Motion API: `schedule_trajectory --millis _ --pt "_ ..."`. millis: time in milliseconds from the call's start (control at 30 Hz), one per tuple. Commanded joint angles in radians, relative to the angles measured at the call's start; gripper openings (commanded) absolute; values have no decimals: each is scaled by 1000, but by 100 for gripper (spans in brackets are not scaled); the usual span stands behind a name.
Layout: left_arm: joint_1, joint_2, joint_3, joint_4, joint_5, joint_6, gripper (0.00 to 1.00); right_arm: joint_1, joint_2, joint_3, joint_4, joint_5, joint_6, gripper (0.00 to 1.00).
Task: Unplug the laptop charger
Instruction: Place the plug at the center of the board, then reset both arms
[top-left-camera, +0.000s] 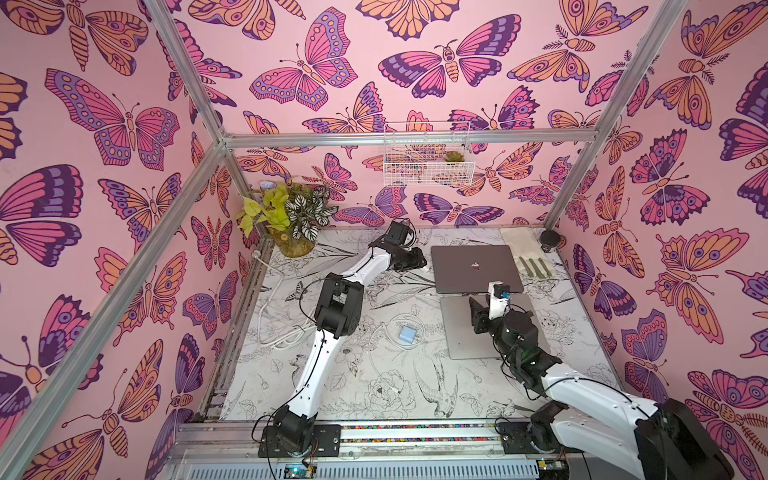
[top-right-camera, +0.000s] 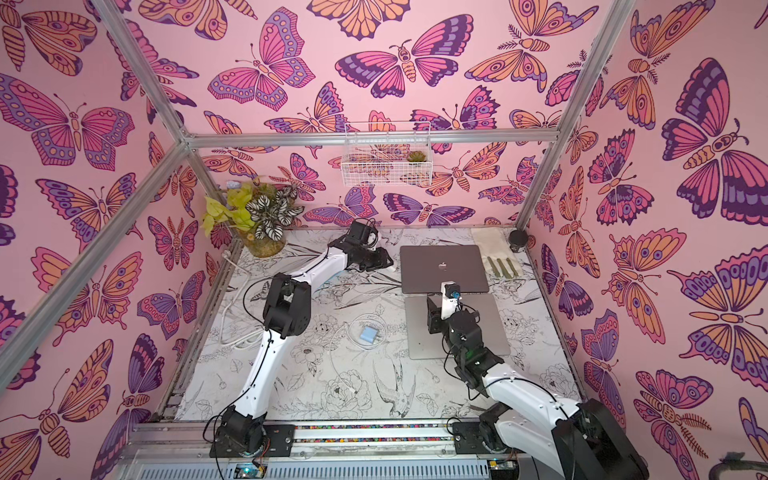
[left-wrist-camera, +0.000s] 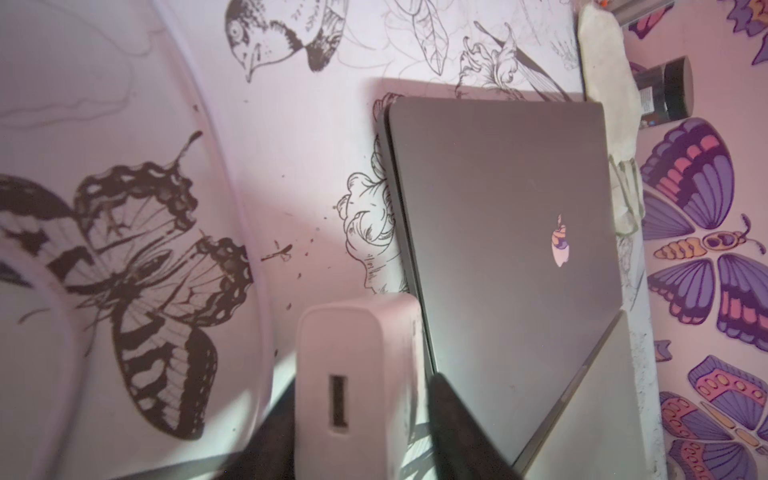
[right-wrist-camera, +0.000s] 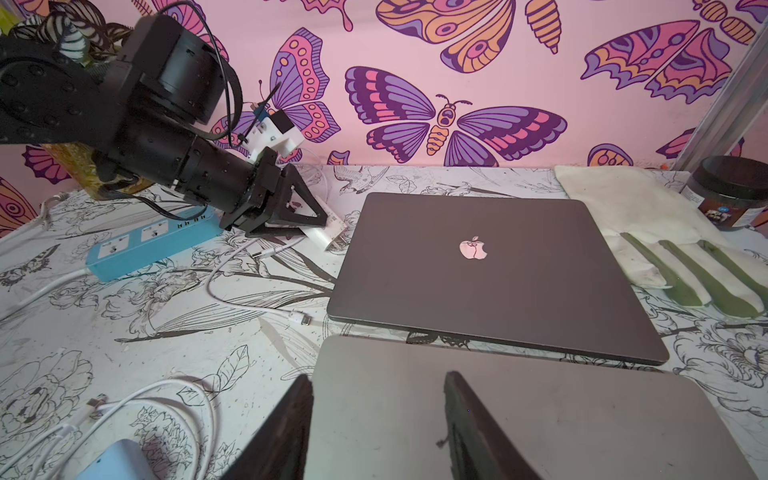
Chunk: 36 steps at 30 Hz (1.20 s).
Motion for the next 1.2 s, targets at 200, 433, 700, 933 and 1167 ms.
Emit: schedule_trajectory --millis 200,433,700,933,1167 --pt "-6 -97 -50 8 -9 63 75 6 3 35 -2 26 0 53" --pt "13 -352 -280 59 -203 146 97 6 -52 66 -86 77 -52 53" --pt "24 -938 -947 369 -445 243 100 -18 -77 275 -417 468 -122 86" --pt "110 -1462 -1591 620 -813 323 100 -230 18 234 -405 424 -97 92" --pt "323 -1506 -1849 835 -771 427 100 -328 200 173 -163 412 -110 92"
